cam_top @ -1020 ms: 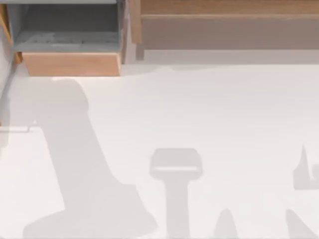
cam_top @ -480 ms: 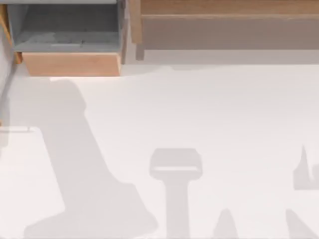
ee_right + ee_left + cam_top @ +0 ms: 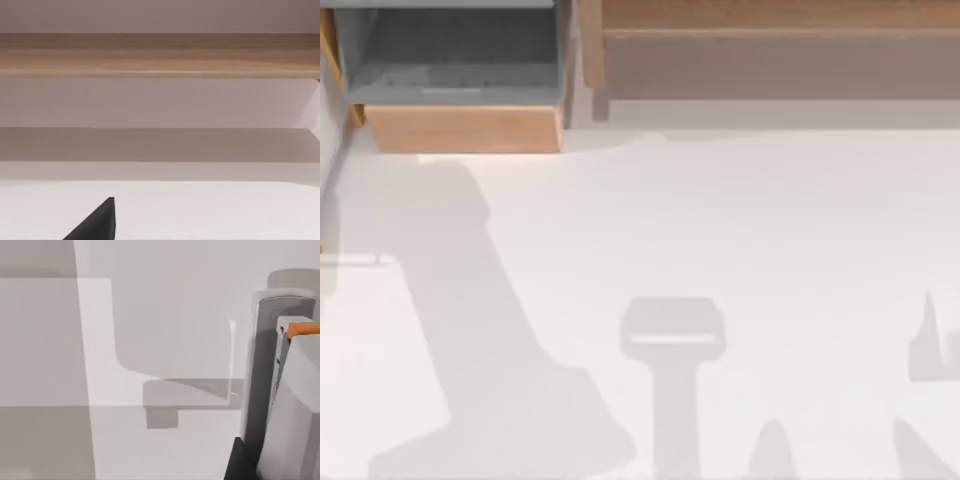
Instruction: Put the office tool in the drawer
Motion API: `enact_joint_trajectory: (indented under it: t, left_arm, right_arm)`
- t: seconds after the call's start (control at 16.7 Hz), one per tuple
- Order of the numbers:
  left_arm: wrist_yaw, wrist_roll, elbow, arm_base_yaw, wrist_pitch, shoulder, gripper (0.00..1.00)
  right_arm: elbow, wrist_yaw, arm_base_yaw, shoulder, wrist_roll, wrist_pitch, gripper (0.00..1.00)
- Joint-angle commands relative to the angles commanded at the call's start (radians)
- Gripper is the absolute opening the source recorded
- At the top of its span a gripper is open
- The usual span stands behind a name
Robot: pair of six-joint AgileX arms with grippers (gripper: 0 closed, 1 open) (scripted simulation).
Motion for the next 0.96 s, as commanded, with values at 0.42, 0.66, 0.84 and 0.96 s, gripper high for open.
enact_joint_trajectory:
  t: [0.42,0.66,0.84,0.96]
  left_arm:
    - [0.000,0.000,0.000,0.000,0.000,0.000,0.75]
    - [0.000,0.000,0.000,0.000,0.000,0.000,1.00]
    - [0.000,0.000,0.000,0.000,0.000,0.000,1.00]
    - [0.000,0.000,0.000,0.000,0.000,0.000,1.00]
  right_arm:
    - [0.000,0.000,0.000,0.000,0.000,0.000,1.00]
    - [0.000,0.000,0.000,0.000,0.000,0.000,1.00]
    - [0.000,0.000,0.000,0.000,0.000,0.000,1.00]
    - [0.000,0.000,0.000,0.000,0.000,0.000,1.00]
